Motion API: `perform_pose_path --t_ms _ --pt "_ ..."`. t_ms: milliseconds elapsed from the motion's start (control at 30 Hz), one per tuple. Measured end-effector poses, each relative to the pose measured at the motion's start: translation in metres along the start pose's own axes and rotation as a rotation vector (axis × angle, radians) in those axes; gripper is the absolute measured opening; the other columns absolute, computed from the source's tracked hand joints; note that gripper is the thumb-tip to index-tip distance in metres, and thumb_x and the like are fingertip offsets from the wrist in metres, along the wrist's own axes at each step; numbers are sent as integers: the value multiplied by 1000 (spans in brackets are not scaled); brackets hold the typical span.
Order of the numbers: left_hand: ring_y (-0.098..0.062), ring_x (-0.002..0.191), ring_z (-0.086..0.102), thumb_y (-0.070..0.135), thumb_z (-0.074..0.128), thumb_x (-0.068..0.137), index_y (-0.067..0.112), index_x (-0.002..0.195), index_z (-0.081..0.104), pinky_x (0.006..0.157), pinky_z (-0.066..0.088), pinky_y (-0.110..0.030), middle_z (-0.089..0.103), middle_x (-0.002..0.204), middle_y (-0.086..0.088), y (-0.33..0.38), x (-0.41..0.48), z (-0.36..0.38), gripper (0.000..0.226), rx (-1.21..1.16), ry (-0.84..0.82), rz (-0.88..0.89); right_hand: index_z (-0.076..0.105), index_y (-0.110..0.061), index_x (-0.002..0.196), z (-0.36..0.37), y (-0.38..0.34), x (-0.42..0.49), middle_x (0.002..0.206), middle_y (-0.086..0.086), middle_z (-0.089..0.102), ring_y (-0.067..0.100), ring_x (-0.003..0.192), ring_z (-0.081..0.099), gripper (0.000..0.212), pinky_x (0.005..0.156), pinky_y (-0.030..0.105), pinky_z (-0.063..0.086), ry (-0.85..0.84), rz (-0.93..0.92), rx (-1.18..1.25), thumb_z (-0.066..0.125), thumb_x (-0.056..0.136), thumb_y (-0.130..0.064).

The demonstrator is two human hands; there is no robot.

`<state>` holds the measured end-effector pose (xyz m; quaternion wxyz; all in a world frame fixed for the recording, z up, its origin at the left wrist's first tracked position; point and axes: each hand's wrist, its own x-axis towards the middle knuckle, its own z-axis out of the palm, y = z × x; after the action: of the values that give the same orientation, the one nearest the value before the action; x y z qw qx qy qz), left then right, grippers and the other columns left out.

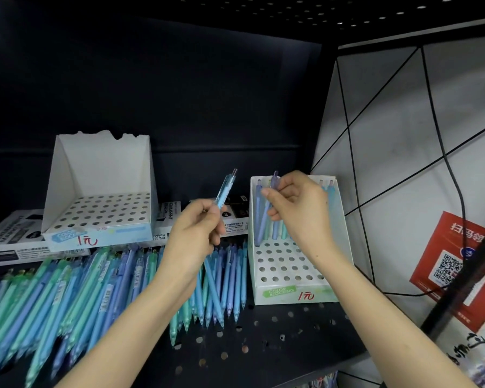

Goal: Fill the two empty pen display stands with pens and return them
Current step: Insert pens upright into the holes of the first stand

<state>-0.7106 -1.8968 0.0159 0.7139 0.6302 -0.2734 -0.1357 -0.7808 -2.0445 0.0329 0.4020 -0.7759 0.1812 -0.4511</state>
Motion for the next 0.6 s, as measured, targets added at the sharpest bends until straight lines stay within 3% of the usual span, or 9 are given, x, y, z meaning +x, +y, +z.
perform_pose_path --t_ms 100,233,333,400,467,533,600 --pt "-8 57 45 15 47 96 11 94 62 49 31 -19 53 61 8 -2 1 -1 16 -8 5 4 59 -14 69 2 6 -1 61 5 65 11 49 61 19 58 40 56 -104 38 -55 73 79 -22" --pt "-9 62 48 14 51 94 13 92 65 53 34 -21 56 65 6 -2 1 -1 14 -19 -4 14 63 -15 64 -1 7 -1 57 -1 63 7 43 56 21 51 24 50 -207 74 -109 74 76 -26" --pt "-8 64 49 14 52 93 17 90 65 54 36 -20 57 66 7 -2 1 -1 13 -20 -27 36 66 -20 70 -4 8 -1 62 -6 64 8 51 58 16 58 25 52 -257 77 -158 73 76 -34" --pt "-5 64 50 15 54 92 19 90 66 55 37 -18 57 67 9 -2 0 0 13 -16 -52 61 70 -23 81 -8 5 -6 71 -8 66 6 64 61 22 66 26 53 -162 28 -271 68 78 -45" --pt "-1 64 51 15 57 90 23 89 67 56 40 -14 59 70 9 -2 -2 1 12 1 -87 112 70 -21 80 -16 -8 -15 69 -6 67 4 62 60 27 62 22 50 -58 -16 -185 62 81 -47" --pt "-1 69 55 14 61 87 29 89 67 63 44 -13 62 76 9 -3 -4 4 16 70 -128 201 70 -18 74 -23 -22 -25 62 -1 67 2 52 56 28 52 16 43 -90 17 32 62 81 -45" --pt "-6 79 58 15 65 85 36 90 66 72 48 -21 65 83 10 -5 -7 8 22 215 -159 313 69 -14 74 -24 -29 -33 60 2 67 4 48 56 27 48 14 41 -145 59 107 65 81 -39"
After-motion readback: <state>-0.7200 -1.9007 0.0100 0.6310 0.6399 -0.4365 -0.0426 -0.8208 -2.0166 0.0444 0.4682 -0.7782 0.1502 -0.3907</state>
